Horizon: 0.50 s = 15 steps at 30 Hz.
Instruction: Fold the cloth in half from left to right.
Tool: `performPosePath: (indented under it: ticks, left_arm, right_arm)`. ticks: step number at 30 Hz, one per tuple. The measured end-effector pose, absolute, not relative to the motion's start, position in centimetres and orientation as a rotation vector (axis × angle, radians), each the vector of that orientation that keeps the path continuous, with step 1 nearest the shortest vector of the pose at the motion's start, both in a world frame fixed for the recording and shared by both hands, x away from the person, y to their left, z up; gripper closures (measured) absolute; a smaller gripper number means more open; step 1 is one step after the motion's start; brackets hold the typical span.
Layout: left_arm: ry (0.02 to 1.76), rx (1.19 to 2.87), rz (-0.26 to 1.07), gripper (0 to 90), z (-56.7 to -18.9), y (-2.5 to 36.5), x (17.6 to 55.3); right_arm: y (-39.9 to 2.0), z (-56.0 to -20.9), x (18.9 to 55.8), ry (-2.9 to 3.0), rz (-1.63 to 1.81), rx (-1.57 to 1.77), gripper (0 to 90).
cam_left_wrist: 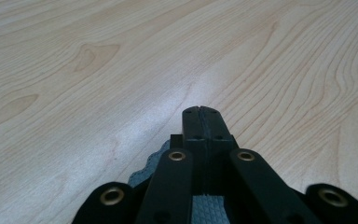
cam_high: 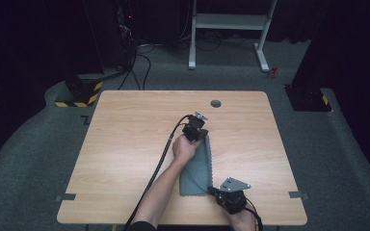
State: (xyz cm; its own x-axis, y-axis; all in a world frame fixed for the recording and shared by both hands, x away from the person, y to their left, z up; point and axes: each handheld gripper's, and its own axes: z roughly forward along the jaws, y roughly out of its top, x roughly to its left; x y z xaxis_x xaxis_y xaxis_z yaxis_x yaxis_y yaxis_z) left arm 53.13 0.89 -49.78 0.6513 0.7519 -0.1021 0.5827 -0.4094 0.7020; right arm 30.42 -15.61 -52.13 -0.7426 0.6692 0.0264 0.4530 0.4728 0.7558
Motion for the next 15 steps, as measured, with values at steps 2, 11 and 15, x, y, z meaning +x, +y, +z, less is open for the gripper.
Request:
performPosePath:
  ticks: [2,11,15]
  left_arm:
    - [1.016,2.146,0.296,90.0,-49.82,0.48,53.13]
    - [1.023,2.161,0.289,90.0,-50.51,0.04,53.4]
    - [1.017,2.157,0.299,85.6,-50.65,-0.02,53.42]
  right_arm:
    - [-15.61,-52.04,30.37,2.453,1.124,0.952,90.0]
    - [-15.82,-52.15,30.44,2.452,1.111,0.966,90.0]
    - [-15.97,-52.15,30.62,2.456,1.112,0.978,89.2]
